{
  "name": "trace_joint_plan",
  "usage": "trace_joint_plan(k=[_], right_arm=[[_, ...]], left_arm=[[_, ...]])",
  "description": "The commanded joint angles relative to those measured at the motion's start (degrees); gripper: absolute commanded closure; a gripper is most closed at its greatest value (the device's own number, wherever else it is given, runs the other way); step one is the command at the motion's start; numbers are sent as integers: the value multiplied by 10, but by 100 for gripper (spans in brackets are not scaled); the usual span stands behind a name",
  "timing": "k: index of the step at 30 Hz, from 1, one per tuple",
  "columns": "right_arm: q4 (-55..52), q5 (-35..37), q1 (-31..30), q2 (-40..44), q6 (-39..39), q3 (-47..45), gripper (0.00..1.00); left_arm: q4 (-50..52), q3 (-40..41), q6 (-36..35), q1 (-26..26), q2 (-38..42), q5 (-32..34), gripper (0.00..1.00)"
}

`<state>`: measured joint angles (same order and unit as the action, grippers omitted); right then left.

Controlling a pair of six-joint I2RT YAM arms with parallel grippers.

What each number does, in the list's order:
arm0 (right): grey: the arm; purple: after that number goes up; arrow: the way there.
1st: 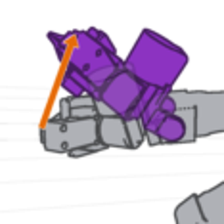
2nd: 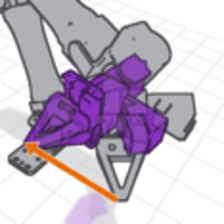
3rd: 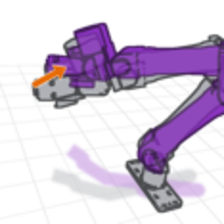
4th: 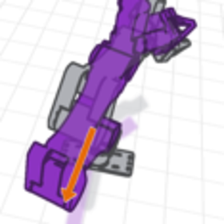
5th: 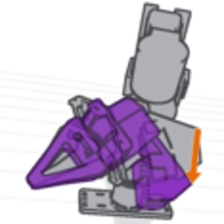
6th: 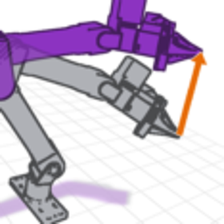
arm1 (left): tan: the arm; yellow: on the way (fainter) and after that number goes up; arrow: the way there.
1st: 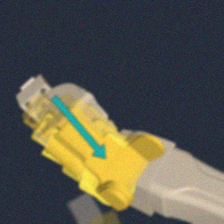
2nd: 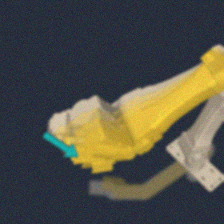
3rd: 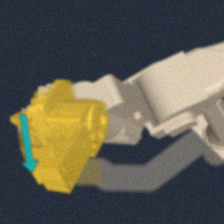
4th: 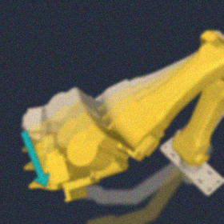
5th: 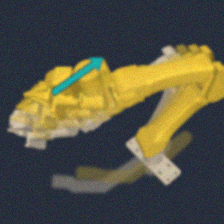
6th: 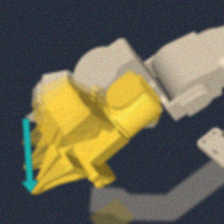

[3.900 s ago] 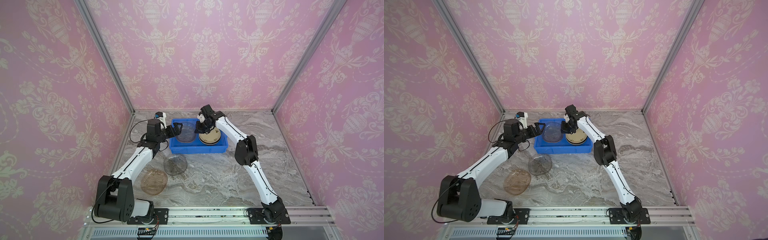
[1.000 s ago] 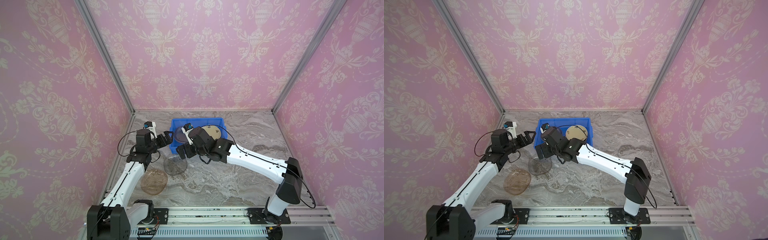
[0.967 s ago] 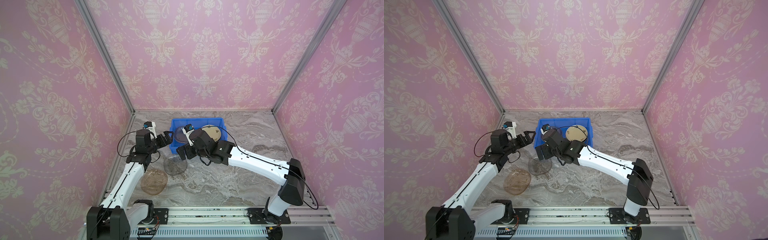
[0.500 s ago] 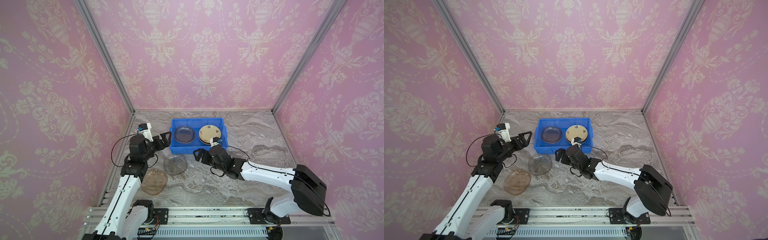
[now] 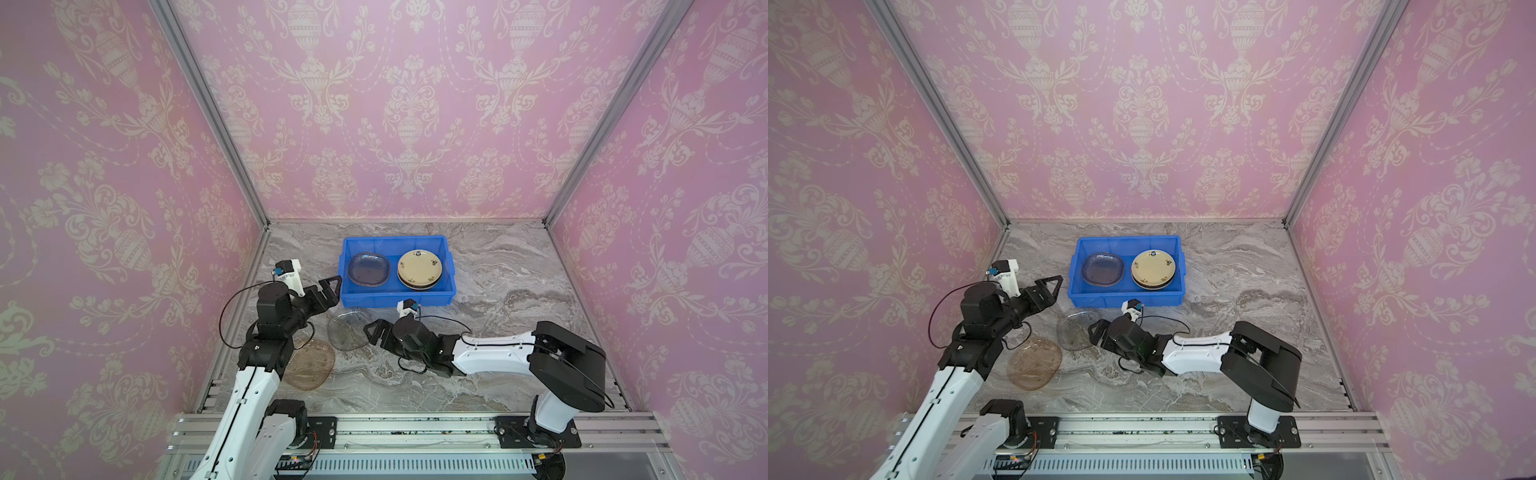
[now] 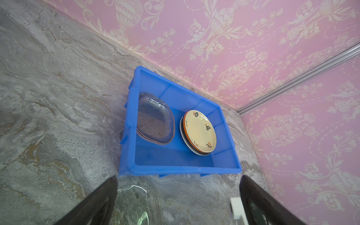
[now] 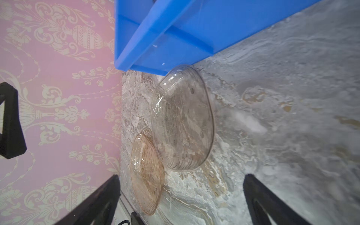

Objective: Place the plates into the plastic bin on the countertop
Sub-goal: Pick up the plate from the bottom-left of the table.

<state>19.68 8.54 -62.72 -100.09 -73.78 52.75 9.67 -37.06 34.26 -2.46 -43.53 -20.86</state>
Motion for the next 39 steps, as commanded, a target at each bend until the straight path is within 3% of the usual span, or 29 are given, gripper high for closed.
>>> trace_joint_plan(k=[1, 7, 11, 19, 25, 39], right_arm=[[-65, -23, -13, -31, -16, 58, 0], [-35, -83, -37, -74, -36, 78, 15], [-36, -97, -57, -97, -31, 105, 36], [-19, -134, -76, -159, -56, 165, 51], [-28, -144, -80, -188, -84, 183, 57], [-31, -165, -79, -235, -129, 210, 59]], left_arm=[[60, -30, -21, 3, 7, 8, 1], [114, -71, -36, 3, 0, 10, 1], [140, -83, -39, 4, -5, 16, 1], [144, -90, -22, 3, 2, -14, 1], [150, -86, -27, -4, 15, -14, 1], [147, -62, -33, -22, 32, -10, 1]])
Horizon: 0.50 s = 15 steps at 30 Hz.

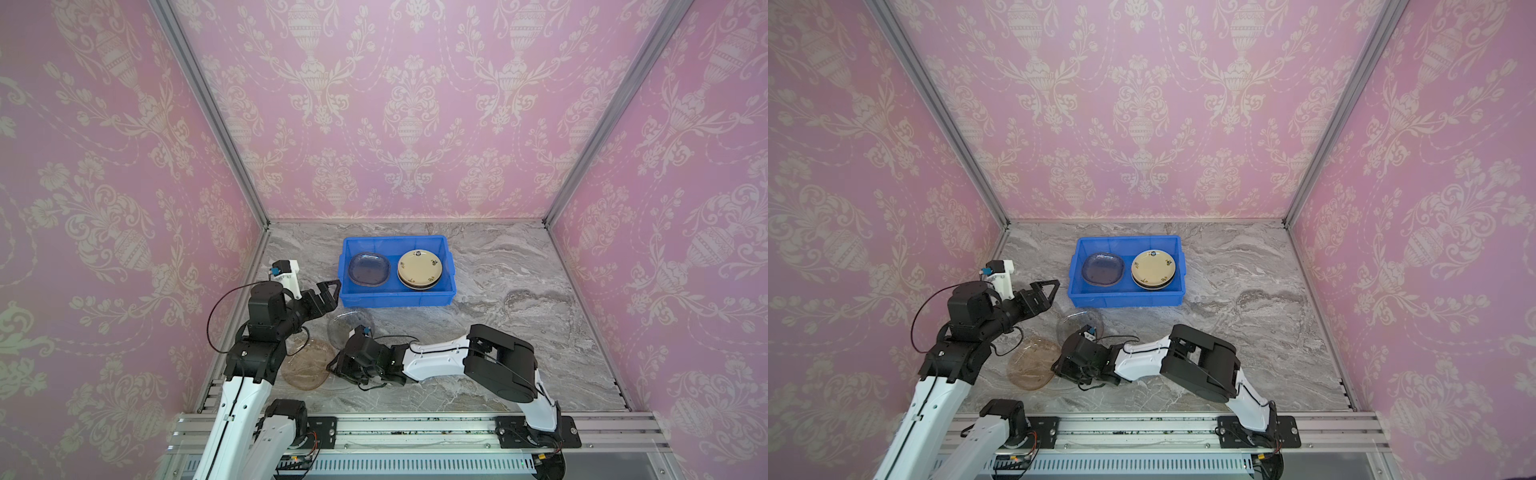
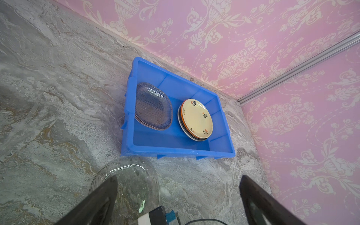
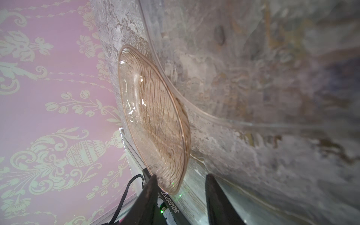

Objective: Place the plates into the plastic bin on the countertop
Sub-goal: Pick up the plate from the bottom-left of the table.

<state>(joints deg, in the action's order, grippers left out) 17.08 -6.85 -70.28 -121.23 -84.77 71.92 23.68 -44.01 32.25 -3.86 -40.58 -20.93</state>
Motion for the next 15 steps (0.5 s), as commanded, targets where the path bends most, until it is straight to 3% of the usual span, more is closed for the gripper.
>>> trace_joint_plan(k=[1, 6, 11, 15], right_arm=[[-5, -15, -3, -29, -24, 22, 60], [-2, -25, -1, -50, -50, 30, 68], [-10, -31, 1, -60, -60, 38, 83], [-13, -36, 2, -64, -62, 43, 87]], left_arm=[[7, 7, -14, -9, 4, -8, 1], [10, 9, -17, -16, 4, -3, 1], [13, 9, -17, -22, 5, 2, 1], [14, 9, -19, -23, 8, 6, 1]])
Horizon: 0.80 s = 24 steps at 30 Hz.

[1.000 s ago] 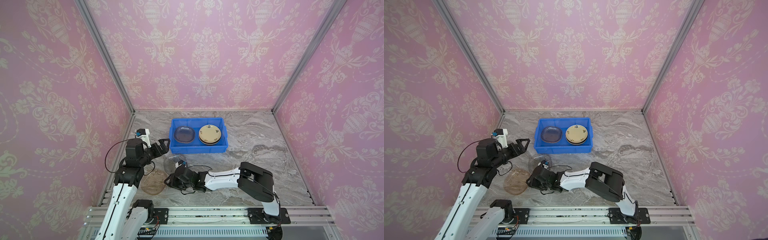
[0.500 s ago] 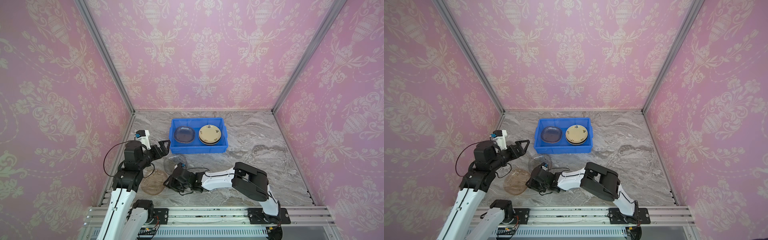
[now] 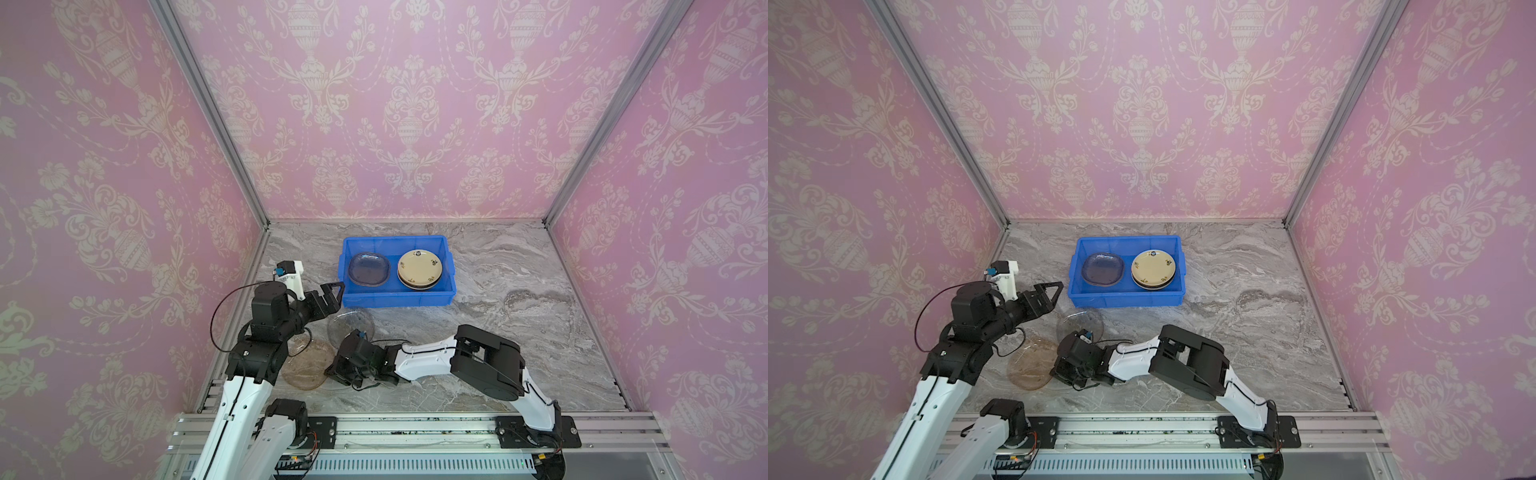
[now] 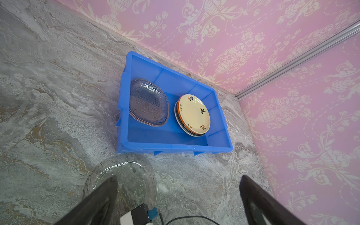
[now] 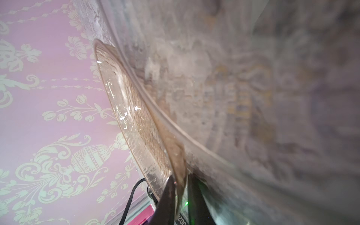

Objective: Place the plates into the plastic bin on the countertop
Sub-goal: Pick up the plate from the bottom-left of the table.

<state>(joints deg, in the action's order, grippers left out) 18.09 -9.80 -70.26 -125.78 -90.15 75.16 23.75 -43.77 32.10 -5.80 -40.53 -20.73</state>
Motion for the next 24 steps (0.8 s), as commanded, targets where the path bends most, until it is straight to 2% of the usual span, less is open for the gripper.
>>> trace_joint_plan(k=[1, 3, 6, 13, 24], right_arm=[[-26, -7, 2, -18, -4, 12, 87], [-35, -7, 3, -14, 9, 19, 89], [-59, -13, 4, -10, 35, 40, 100], [-119, -39, 8, 2, 110, 93, 100], [-353, 5, 76, 167, 263, 61, 100]], left_arm=[[13, 7, -18, -3, 9, 4, 1], [14, 6, -18, -3, 9, 6, 1], [8, 5, -16, -3, 11, 7, 1], [-16, 0, -20, -3, -11, -17, 1], [-65, -35, -12, -2, -51, 26, 1]])
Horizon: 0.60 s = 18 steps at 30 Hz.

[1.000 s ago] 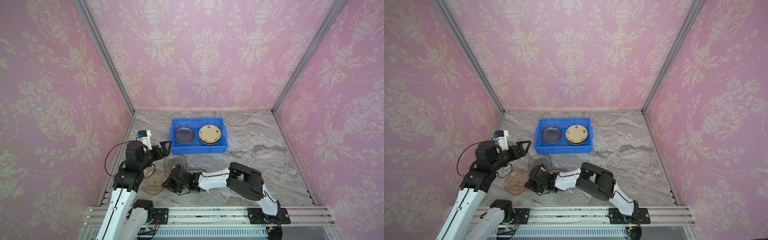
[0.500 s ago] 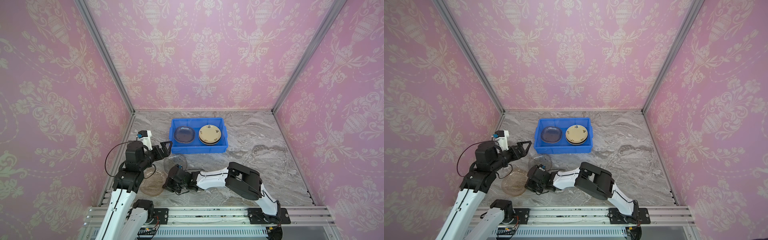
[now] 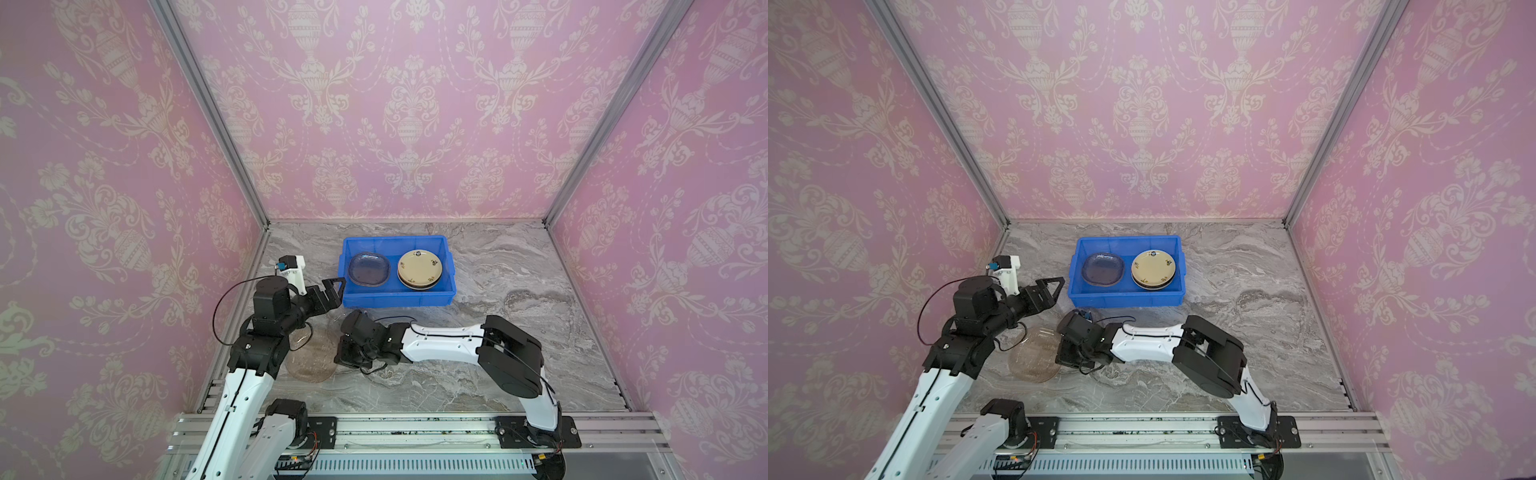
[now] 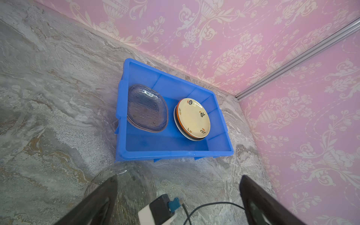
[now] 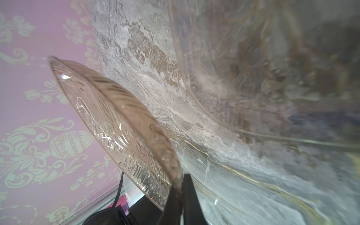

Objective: Place the plates into the plastic bin on the countertop
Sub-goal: Pick up the plate from the bottom-left of the table.

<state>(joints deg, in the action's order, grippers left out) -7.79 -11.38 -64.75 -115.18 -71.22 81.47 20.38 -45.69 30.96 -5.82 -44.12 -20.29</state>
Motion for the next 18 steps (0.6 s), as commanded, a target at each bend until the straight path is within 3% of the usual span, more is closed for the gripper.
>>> trace_joint_plan(k=[1, 10, 18], right_arm=[[-130, 25, 29, 78, 93, 5, 100], [-386, 35, 102, 132, 213, 123, 100], [-467, 0, 220, 71, 293, 284, 100]], left_arm=[[-42, -13, 8, -1, -24, 30, 1], [-143, -20, 45, 1, -92, 58, 1], [-168, -52, 34, 1, -160, 66, 1]])
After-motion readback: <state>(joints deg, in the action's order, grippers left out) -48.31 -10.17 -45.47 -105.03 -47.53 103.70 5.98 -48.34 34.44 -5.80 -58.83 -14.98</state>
